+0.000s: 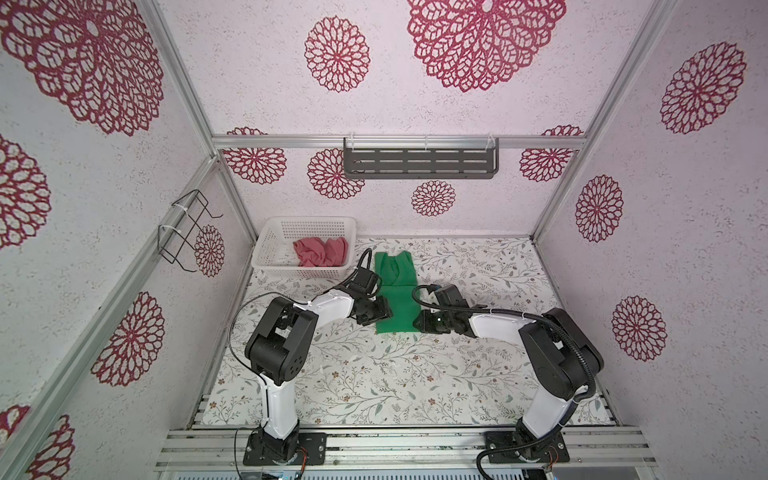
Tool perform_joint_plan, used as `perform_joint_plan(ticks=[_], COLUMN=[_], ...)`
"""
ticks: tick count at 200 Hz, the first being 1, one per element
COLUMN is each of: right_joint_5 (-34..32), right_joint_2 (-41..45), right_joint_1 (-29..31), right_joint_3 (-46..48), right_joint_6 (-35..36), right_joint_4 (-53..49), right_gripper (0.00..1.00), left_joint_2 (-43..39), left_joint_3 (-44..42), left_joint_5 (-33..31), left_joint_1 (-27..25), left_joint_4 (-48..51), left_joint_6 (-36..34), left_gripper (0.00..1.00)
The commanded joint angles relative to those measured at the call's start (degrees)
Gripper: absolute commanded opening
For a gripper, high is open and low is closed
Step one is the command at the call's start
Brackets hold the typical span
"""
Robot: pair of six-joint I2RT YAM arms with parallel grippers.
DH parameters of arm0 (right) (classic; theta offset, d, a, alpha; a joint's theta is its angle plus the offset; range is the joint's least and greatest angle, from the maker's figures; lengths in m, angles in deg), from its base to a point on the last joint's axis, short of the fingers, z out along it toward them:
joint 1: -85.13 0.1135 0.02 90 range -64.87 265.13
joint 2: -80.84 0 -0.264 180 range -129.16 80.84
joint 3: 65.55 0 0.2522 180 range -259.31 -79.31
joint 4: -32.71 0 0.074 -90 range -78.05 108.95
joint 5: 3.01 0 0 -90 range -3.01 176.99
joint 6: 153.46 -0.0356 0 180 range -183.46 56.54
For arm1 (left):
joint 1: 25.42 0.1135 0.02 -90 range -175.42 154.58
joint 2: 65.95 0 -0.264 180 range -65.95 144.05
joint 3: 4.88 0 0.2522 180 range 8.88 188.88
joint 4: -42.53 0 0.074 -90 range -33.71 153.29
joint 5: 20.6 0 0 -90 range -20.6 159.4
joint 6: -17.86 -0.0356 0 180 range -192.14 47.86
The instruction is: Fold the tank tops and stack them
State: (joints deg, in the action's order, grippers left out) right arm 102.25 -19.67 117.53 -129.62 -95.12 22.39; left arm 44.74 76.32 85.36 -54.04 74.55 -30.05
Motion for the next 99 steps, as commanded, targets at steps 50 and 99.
perform_joint_plan(ticks=[50,99], right_joint_5=[-3.4,-4.2], right_joint_2=[14.6,26.5], right_joint_1=[5.8,5.3], right_joint_3=[12.0,13.1], right_joint_6=[-8.9,-10.2], right_joint_4=[0.4,-10.2], right_gripper=[0.32,0.45], left_joint_2=[-10.8,-23.9], left_joint_3=[-12.0,-10.2], left_joint_5=[1.6,-3.5], left_joint_1=[-2.5,-2.2], left_joint_4=[4.1,14.2], left_joint_6=[0.4,0.0], left_gripper=[0.57,0.78])
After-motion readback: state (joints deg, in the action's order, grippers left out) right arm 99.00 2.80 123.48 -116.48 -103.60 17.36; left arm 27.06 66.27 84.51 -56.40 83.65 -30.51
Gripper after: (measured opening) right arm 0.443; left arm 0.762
